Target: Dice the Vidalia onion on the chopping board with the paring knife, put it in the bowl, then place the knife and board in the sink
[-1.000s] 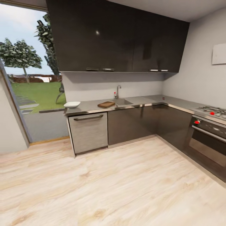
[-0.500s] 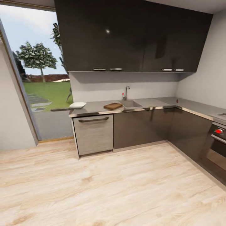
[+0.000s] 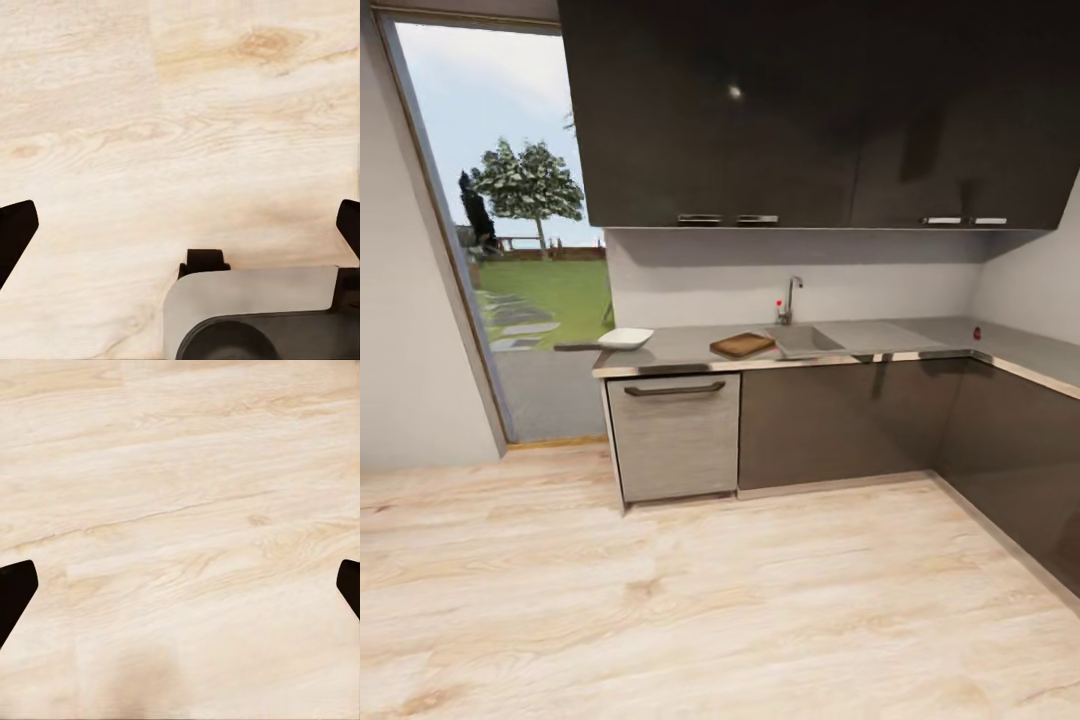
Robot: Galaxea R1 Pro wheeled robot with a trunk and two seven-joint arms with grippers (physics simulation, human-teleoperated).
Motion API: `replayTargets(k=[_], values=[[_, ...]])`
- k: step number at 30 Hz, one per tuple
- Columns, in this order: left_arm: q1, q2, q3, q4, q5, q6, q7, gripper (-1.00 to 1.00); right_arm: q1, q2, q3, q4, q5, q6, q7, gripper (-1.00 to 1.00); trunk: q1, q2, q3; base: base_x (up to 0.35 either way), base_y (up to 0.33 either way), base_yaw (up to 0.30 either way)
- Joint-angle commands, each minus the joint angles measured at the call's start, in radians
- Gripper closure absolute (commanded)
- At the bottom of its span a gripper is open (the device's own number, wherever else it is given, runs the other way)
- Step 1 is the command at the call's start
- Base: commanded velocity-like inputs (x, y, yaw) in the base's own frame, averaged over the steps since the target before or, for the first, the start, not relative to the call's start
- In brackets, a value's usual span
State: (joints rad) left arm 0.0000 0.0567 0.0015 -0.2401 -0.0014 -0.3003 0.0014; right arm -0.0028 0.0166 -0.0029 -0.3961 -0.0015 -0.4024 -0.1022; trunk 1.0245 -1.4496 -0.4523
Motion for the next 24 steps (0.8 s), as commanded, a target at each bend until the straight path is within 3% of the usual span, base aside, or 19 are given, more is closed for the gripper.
replayTargets(k=[1,10,24], values=[[0.0,0.0,0.0,0.0,0.0,-0.002,0.0,-1.0,0.0,0.0,0.0,0.0,0.0,-0.003,-0.003,-1.0,0.0,0.0,-0.001,0.283,-0.206,0.215],[0.0,-0.001,0.0,0.0,0.0,-0.002,0.0,-1.0,0.0,0.0,0.0,0.0,-0.001,-0.003,-0.002,-1.0,0.0,0.0,-0.001,0.283,-0.207,0.165],[0.0,-0.001,0.0,0.001,0.0,-0.002,0.0,-1.0,0.0,-0.001,0.0,0.0,0.0,-0.003,-0.002,-1.0,0.0,0.0,0.003,0.283,-0.207,-0.03]])
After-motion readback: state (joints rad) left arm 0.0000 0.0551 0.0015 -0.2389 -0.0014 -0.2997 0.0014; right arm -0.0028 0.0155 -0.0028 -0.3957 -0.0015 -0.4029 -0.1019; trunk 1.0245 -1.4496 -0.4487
